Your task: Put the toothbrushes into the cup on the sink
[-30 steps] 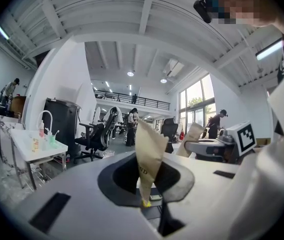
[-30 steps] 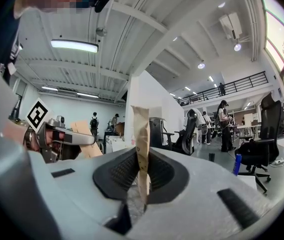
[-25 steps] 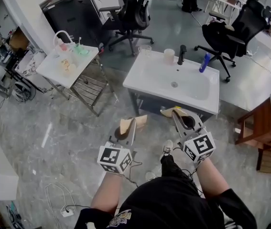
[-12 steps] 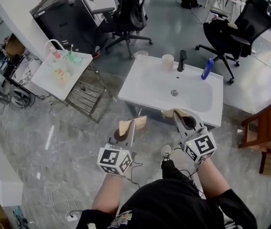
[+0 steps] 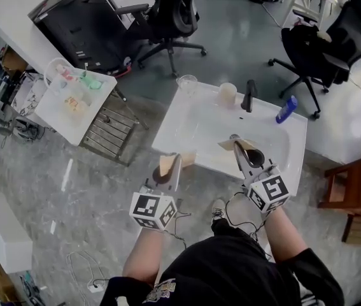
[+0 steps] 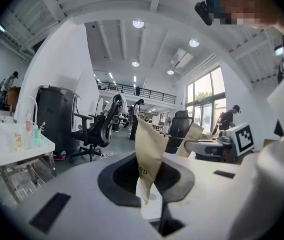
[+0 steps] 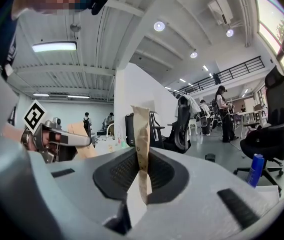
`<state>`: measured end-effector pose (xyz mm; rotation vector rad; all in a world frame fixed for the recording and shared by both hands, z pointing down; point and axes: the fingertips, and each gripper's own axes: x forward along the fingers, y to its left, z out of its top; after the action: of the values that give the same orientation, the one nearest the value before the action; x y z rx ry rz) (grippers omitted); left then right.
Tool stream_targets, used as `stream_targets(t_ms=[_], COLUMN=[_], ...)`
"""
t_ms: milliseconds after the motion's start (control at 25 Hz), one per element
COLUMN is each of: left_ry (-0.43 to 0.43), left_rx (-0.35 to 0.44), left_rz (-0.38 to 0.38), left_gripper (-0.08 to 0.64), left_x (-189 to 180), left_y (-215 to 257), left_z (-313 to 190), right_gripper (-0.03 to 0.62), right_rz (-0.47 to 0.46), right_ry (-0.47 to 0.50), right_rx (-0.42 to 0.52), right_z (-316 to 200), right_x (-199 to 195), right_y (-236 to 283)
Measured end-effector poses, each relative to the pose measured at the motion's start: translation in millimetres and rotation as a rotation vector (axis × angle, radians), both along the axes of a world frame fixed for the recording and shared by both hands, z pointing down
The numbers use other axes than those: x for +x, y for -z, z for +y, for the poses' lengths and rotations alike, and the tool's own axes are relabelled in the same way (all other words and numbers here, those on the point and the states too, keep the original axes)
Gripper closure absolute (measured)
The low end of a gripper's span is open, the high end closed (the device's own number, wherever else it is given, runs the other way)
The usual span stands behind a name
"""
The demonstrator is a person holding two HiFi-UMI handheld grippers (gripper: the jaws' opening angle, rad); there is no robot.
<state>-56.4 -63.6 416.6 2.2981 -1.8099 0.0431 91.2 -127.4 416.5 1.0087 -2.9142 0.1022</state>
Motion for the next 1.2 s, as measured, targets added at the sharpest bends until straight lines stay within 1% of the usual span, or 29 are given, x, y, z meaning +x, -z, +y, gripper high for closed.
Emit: stream_targets(t_ms=[240,440,720,960,1200], left_ry=[0.025,0.042,0.043,0.009,-0.075], left_rx=[-0.013,-0.012,-0.007,0.005,0.01], left_rz=[0.0,-0.006,-0.017,-0.018,-0.007], left_gripper=[0.525,0.525,0.525,0.525,0.525], left_x=[-14,-15,-20,-27,-50], left_y=[-3,-2,0,2,4], left_z=[-53,-85,-112,-133,-160], right_gripper=[0.555,0.555,0.554,0.555,0.555], right_rz=[0.001,-0.004,-0.011,-0.01,-0.015], right_ry=[0.023,0.028,0.022,0.002,-0.092], right_rx=[-0.015,-0.012,-0.016,-0.016,-0.024], right_z=[-55,-91,-116,-124,-137], right_x=[-14,-11,-12,-22,-38], right_y=[-4,-3,-5,-5,-5])
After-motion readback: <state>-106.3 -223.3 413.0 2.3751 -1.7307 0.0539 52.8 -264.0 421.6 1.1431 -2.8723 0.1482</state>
